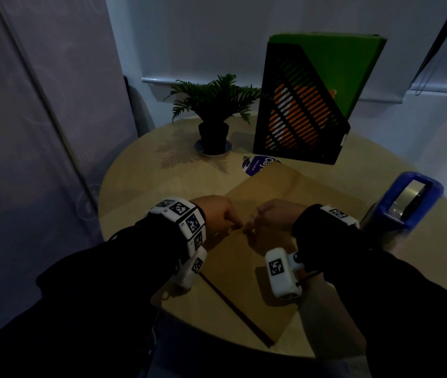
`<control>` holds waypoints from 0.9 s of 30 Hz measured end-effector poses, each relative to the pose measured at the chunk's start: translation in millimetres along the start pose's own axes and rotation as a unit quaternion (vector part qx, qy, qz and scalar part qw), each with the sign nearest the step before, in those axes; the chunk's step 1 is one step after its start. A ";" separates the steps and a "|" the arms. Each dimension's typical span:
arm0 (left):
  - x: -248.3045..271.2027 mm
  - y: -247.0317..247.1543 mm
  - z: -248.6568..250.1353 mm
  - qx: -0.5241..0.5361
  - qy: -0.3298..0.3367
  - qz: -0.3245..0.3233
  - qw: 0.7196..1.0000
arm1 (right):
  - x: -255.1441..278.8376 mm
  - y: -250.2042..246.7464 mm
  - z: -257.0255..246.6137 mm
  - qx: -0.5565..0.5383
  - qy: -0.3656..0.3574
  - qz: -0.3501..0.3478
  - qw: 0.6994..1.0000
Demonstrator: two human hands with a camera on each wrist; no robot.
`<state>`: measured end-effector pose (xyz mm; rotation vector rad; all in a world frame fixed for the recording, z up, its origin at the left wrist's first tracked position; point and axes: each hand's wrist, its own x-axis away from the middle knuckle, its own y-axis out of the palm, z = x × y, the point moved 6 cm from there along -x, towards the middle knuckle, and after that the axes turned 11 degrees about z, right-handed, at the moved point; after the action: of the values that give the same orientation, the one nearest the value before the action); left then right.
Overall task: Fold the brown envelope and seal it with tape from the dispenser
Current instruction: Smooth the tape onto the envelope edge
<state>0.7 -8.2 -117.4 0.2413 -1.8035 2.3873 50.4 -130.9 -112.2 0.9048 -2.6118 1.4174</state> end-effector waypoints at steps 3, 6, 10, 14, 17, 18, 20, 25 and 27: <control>0.2 0.3 1.4 -0.003 0.004 0.002 1.000 | 3.6 -0.9 -0.7 -0.036 -0.001 -0.018 0.999; 2.0 -1.1 3.9 -0.001 0.008 0.004 1.000 | 7.7 -4.9 -3.3 -0.080 -0.004 -0.027 0.996; 5.4 -3.1 4.3 0.012 -0.003 0.010 1.000 | 9.9 -7.4 -3.7 -0.071 0.008 -0.009 0.997; 6.7 -4.3 5.1 -0.002 0.007 0.009 1.000 | 10.2 -3.7 -2.5 -0.054 0.021 -0.006 0.998; 6.8 -4.5 6.1 -0.013 0.015 0.010 1.000 | 10.4 -4.1 -2.7 -0.047 0.025 -0.002 0.999; 6.9 -4.9 6.3 -0.014 0.016 0.012 1.000 | 10.1 -4.3 -3.0 -0.044 0.025 -0.003 0.999; 7.5 -5.5 7.0 -0.013 0.017 0.011 1.000 | 11.7 -4.0 -5.5 -0.034 0.022 -0.014 0.999; 7.0 -7.4 8.3 -0.004 0.017 0.017 1.000 | 9.8 -2.8 -3.5 -0.038 0.019 -0.007 0.999; 6.8 -7.5 8.4 -0.002 0.015 0.017 1.000 | 8.1 -0.5 -2.5 -0.034 0.020 -0.001 0.999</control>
<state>-4.0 -14.2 -106.7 0.1746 -1.8132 2.3976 43.4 -133.0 -107.9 0.8623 -2.6121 1.3238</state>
